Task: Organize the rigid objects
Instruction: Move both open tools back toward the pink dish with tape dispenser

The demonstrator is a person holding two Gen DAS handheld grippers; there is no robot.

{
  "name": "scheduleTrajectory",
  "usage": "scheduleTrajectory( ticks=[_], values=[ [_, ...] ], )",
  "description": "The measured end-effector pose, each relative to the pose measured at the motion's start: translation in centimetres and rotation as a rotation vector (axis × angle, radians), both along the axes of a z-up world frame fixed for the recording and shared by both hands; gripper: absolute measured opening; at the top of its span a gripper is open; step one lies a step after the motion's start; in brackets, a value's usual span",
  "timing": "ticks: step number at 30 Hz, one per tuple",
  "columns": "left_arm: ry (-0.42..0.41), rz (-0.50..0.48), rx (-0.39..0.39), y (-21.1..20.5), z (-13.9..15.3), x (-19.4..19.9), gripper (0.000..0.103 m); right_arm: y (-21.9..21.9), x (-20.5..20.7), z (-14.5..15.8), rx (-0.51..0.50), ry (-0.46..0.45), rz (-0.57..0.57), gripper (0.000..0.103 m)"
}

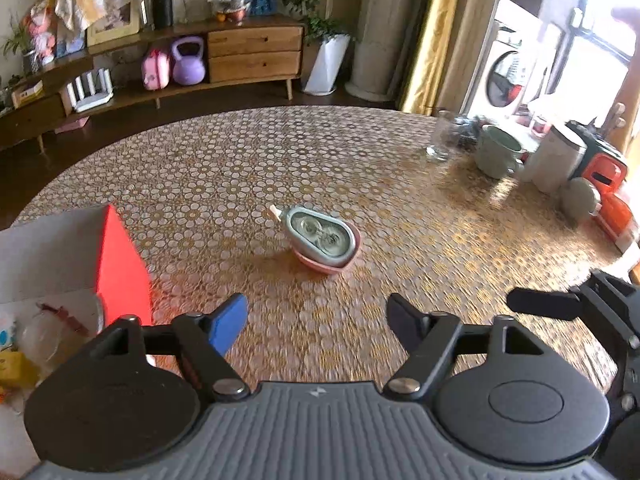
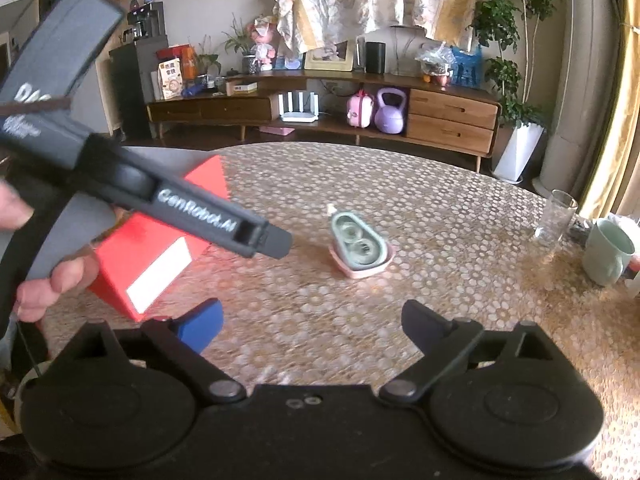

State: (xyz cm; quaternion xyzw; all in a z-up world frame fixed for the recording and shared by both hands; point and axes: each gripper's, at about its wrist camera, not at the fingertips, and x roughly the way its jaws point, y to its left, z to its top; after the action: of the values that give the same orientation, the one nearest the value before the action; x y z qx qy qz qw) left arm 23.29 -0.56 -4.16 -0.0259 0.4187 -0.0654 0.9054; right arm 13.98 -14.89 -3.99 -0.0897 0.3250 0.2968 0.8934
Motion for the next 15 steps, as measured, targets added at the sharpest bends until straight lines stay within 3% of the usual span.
scheduleTrajectory(
  ticks=[5, 10, 15],
  values=[
    [0.016, 0.052, -0.016, -0.2, -1.3, 3.6, 0.083, 0.0, 2.8, -1.6, -0.004, 0.0, 0.011, 0.098],
    [0.034, 0.106, -0.009, -0.5, -2.7, 6.6, 0.097, 0.5, 5.2, -3.4, -0.03, -0.004, 0.038, 0.098],
    [0.066, 0.156, -0.007, -0.6, -3.8, 9.3, 0.098, 1.3, 7.6, -5.1, -0.044, 0.007, 0.054, 0.098]
  ],
)
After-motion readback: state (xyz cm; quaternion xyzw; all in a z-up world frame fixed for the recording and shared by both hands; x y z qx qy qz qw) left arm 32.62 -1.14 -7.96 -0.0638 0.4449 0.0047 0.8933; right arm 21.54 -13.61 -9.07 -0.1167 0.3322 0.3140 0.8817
